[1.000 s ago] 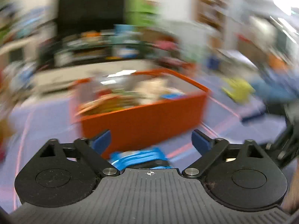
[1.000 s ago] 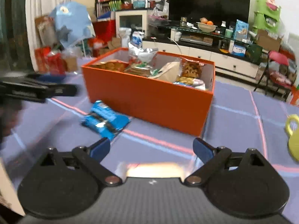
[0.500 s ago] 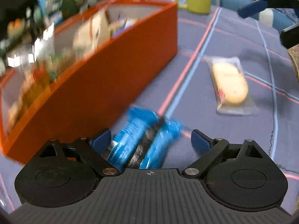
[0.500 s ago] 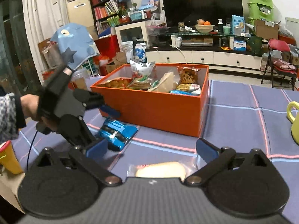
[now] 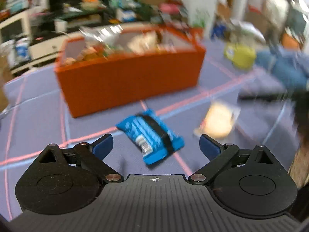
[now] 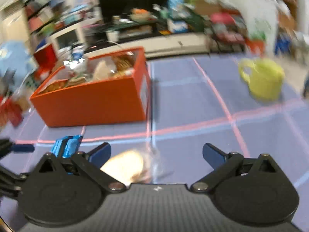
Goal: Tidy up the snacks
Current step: 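Release both snacks into the box and move both tools back toward the remaining packets, then grasp the blue cookie packet with the left tool while the right tool grasps the round bread packet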
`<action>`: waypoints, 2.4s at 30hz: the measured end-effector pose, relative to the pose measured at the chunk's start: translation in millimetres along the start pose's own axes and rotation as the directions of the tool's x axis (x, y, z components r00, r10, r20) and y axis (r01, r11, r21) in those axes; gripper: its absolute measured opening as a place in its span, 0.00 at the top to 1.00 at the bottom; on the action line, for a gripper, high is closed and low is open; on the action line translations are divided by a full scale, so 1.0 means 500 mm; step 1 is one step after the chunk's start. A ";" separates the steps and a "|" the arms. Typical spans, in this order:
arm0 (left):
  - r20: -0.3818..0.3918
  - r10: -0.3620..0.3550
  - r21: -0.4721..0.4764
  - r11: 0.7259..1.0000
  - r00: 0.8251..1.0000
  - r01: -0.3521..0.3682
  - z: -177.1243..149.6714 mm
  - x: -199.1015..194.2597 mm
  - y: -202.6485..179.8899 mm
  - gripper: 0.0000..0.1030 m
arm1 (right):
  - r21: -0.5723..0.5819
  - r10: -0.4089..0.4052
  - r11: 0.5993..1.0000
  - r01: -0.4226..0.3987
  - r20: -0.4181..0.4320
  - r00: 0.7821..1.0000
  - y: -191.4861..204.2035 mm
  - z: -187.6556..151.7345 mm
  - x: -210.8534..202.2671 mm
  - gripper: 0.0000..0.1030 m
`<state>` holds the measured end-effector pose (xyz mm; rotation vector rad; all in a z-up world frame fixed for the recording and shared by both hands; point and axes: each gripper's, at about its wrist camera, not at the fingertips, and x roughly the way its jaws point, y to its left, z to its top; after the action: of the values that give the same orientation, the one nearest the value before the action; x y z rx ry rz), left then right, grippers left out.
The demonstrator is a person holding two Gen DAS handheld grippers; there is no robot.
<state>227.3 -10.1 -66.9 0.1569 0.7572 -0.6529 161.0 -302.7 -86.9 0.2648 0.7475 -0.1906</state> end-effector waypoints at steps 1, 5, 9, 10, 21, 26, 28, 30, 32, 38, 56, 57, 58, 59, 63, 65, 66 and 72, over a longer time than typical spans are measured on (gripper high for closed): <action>0.024 0.042 -0.035 0.999 0.999 -0.042 0.002 -0.018 -0.002 0.19 | 0.010 -0.022 1.000 0.022 -0.006 1.000 0.011 -0.014 0.000 0.04; 0.070 0.175 -0.234 0.960 0.982 -0.154 -0.007 -0.066 0.019 0.18 | -0.265 -0.031 0.963 0.045 0.056 0.998 0.102 -0.031 0.003 0.04; 0.057 0.257 -0.374 0.902 0.965 -0.218 -0.022 -0.085 0.054 0.20 | -0.201 -0.184 0.959 0.198 0.088 0.979 0.154 -0.026 0.057 0.01; 0.051 0.268 -0.388 0.893 0.962 -0.228 -0.026 -0.086 0.058 0.20 | -0.179 -0.226 0.955 0.238 0.083 0.971 0.164 -0.028 0.074 0.01; 0.038 0.251 -0.344 0.912 0.967 -0.223 -0.035 -0.073 0.053 0.23 | -0.352 -0.330 0.873 0.337 0.083 0.941 0.167 -0.101 0.054 0.01; 0.040 0.263 -0.343 0.910 0.964 -0.234 -0.032 -0.066 0.042 0.23 | -0.221 -0.170 0.955 0.196 0.130 0.977 0.077 -0.092 -0.073 0.01; 0.046 0.265 -0.350 0.907 0.963 -0.233 -0.028 -0.060 0.040 0.23 | -0.174 -0.127 0.974 0.142 0.096 0.987 0.048 -0.092 -0.093 0.01; 0.053 0.261 -0.345 0.911 0.964 -0.227 -0.024 -0.051 0.034 0.23 | -0.173 -0.075 0.981 0.085 0.064 0.995 0.035 -0.094 -0.086 0.01; 0.049 0.262 -0.332 0.915 0.964 -0.231 -0.022 -0.041 0.026 0.23 | -0.226 -0.017 0.974 0.022 0.024 1.000 0.037 -0.094 -0.067 0.01; 0.021 0.291 -0.335 0.904 0.957 -0.267 -0.017 -0.013 0.036 0.22 | -0.132 -0.001 0.991 -0.003 -0.031 1.000 0.042 -0.080 0.014 0.01; -0.101 0.392 -0.271 0.873 0.914 -0.405 0.021 0.142 -0.063 0.21 | -0.134 -0.095 0.987 0.086 -0.060 0.994 0.046 -0.094 0.071 0.01; -0.107 0.391 -0.273 0.872 0.914 -0.405 0.022 0.149 -0.066 0.21 | -0.135 -0.095 0.987 0.086 -0.060 0.994 0.046 -0.094 0.071 0.01; -0.111 0.389 -0.277 0.872 0.915 -0.404 0.023 0.156 -0.069 0.21 | -0.133 -0.094 0.987 0.085 -0.063 0.994 0.045 -0.094 0.072 0.01; -0.114 0.388 -0.280 0.871 0.914 -0.404 0.023 0.160 -0.070 0.21 | -0.134 -0.094 0.987 0.084 -0.068 0.993 0.045 -0.093 0.072 0.01; -0.129 0.384 -0.290 0.867 0.914 -0.405 0.021 0.176 -0.072 0.21 | -0.135 -0.095 0.987 0.083 -0.082 0.992 0.050 -0.090 0.072 0.01; -0.143 0.374 -0.292 0.869 0.916 -0.400 0.017 0.186 -0.070 0.21 | -0.142 -0.090 0.987 0.078 -0.081 0.993 0.053 -0.092 0.072 0.01; -0.149 0.371 -0.293 0.869 0.917 -0.399 0.016 0.189 -0.071 0.21 | -0.144 -0.089 0.987 0.077 -0.079 0.993 0.054 -0.092 0.072 0.01; -0.165 0.375 -0.290 0.865 0.912 -0.409 0.010 0.200 -0.060 0.22 | -0.149 -0.082 0.986 0.072 -0.062 0.995 0.052 -0.096 0.072 0.01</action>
<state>266.5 -84.8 -128.6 0.0443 0.8898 -0.1271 162.9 -266.3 -140.9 0.1028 0.8356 -0.1997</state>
